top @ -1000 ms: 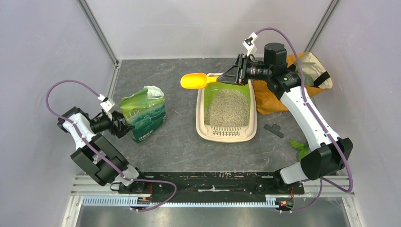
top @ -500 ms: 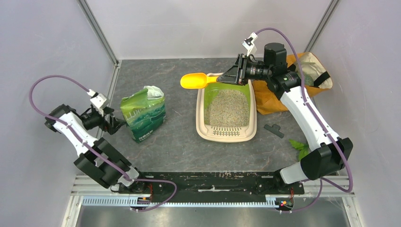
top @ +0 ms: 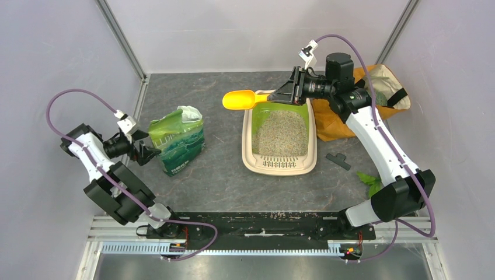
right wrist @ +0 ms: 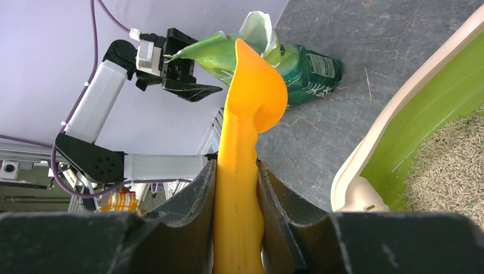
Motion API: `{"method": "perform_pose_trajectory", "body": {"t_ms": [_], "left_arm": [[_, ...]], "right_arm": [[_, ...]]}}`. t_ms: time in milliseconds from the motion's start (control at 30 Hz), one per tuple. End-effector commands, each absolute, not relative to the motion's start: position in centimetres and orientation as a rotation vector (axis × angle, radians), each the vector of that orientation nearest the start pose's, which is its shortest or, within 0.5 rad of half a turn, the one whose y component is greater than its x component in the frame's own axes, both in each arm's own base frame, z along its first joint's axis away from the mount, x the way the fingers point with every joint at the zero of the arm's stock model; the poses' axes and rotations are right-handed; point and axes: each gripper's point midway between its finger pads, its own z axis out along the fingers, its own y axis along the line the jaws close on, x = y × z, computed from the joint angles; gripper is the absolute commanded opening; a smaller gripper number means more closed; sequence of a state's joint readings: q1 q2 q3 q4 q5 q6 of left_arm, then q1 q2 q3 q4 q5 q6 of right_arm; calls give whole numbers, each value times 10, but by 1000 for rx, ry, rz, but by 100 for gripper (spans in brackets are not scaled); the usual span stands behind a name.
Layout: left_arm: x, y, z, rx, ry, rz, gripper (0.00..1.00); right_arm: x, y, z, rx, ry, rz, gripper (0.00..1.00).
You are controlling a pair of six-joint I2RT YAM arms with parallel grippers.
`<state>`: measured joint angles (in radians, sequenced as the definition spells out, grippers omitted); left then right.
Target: Fill the litter box with clean litter
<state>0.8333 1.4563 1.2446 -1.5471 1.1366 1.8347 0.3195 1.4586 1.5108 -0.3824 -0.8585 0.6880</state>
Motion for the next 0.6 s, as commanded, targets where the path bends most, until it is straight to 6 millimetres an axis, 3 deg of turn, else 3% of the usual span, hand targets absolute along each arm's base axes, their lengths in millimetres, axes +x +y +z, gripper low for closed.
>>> {"method": "perform_pose_trajectory", "body": {"t_ms": [0, 200, 300, 400, 567], "left_arm": [[257, 44, 199, 836, 1783, -596, 95], [279, 51, 176, 843, 1810, -501, 95], [279, 49, 169, 828, 1810, -515, 89], [278, 46, 162, 819, 1800, -542, 81], [279, 39, 156, 789, 1749, -604, 50]], "right_arm": [[315, 268, 372, -307, 2009, 1489, 0], [316, 269, 371, -303, 2012, 1487, 0], [317, 269, 371, -303, 2012, 1484, 0], [317, 270, 370, -302, 2016, 1487, 0], [317, 272, 370, -310, 2018, 1488, 0]]}}
